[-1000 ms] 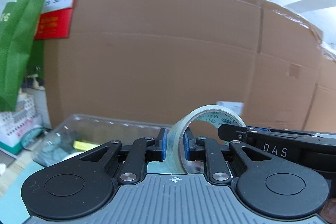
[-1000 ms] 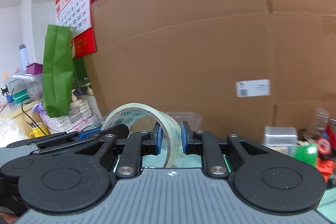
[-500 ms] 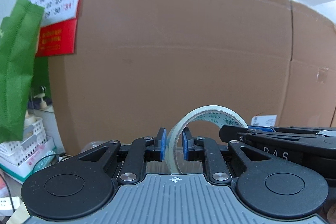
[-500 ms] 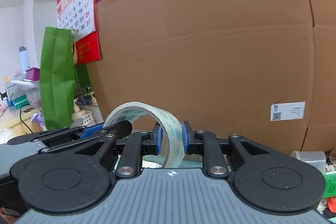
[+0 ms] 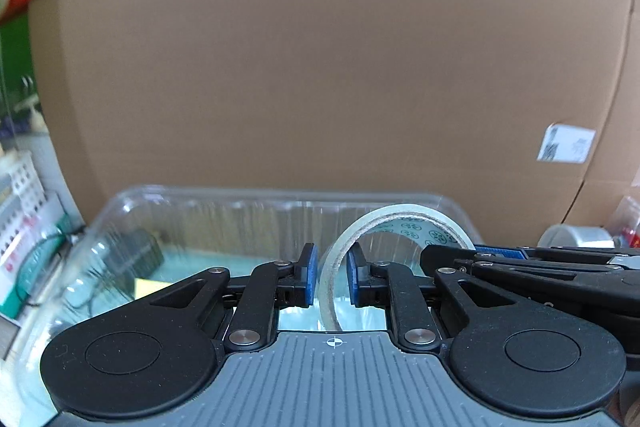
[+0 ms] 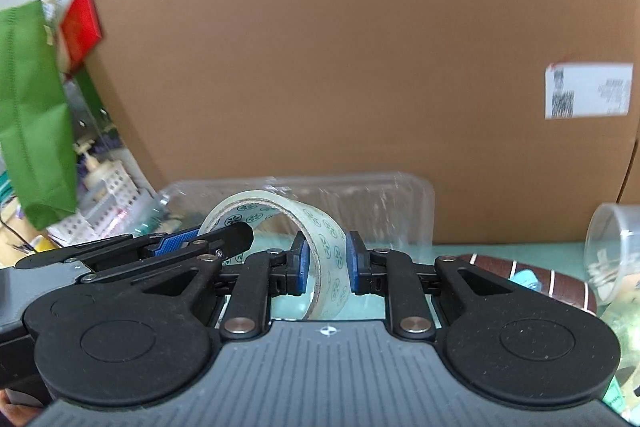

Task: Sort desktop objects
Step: 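Carry the tape roll with the right tool over the clear tray, then lower the tape roll into the tray and open the right tool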

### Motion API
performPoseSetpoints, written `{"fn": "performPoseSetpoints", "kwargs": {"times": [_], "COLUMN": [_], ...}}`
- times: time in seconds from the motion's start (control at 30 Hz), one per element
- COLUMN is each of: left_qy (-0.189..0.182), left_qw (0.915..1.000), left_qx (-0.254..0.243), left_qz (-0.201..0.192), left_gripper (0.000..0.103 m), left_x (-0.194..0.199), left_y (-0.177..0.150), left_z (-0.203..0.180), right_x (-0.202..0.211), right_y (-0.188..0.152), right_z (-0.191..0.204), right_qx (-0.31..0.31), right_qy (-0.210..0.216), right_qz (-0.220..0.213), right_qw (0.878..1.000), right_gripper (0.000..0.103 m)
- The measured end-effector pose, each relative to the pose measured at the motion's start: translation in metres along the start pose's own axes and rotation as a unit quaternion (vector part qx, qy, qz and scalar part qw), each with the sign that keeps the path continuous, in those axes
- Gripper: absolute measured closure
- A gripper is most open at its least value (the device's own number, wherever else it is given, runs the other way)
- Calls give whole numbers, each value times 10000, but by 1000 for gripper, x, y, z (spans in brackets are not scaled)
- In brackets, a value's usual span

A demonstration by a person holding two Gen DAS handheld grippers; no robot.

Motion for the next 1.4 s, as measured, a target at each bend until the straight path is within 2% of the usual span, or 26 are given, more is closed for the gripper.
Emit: {"fn": "performPoseSetpoints", "kwargs": {"times": [0.23,0.37,0.53,0.9,1.0,1.27,1.4], "left_qy": [-46,-114,-106,-206,-197,-170,-132], "left_qw": [9980,9958,9945,9928,9921,9903,9905], "left_qx": [91,187,193,239,288,377,431], "left_qz": [618,888,1025,1152,1205,1329,1299], "left_gripper": [82,75,75,77,72,70,61], "left_x": [-27,-34,-34,-49,-45,-44,-44], "left_y": [-3,-4,-3,-6,-5,-4,-3], "left_z": [3,9,8,11,10,17,22], "right_x": [-20,-26,-29,-36,-37,-33,-28], "right_y": [-3,-1,3,0,-1,2,1], "right_z": [-10,-11,-14,-5,-2,-2,-2], "right_qx": [-90,-11,48,227,274,411,390], "right_qy": [-114,-194,-201,-413,-433,-470,-535], "right_qz": [315,451,588,525,567,823,853], "right_qw": [9994,9988,9981,9975,9971,9947,9942], "right_gripper": [80,80,80,80,80,75,70]}}
Point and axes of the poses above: each gripper's, at about its wrist camera, not at the fingertips, and x roughly against the way its jaws point, z to its left, y to its top, the point moved 6 cm from there along -x, roughly the way its jaws point, and after that the axes turned 1 degree about x, right-handed, at the moved point
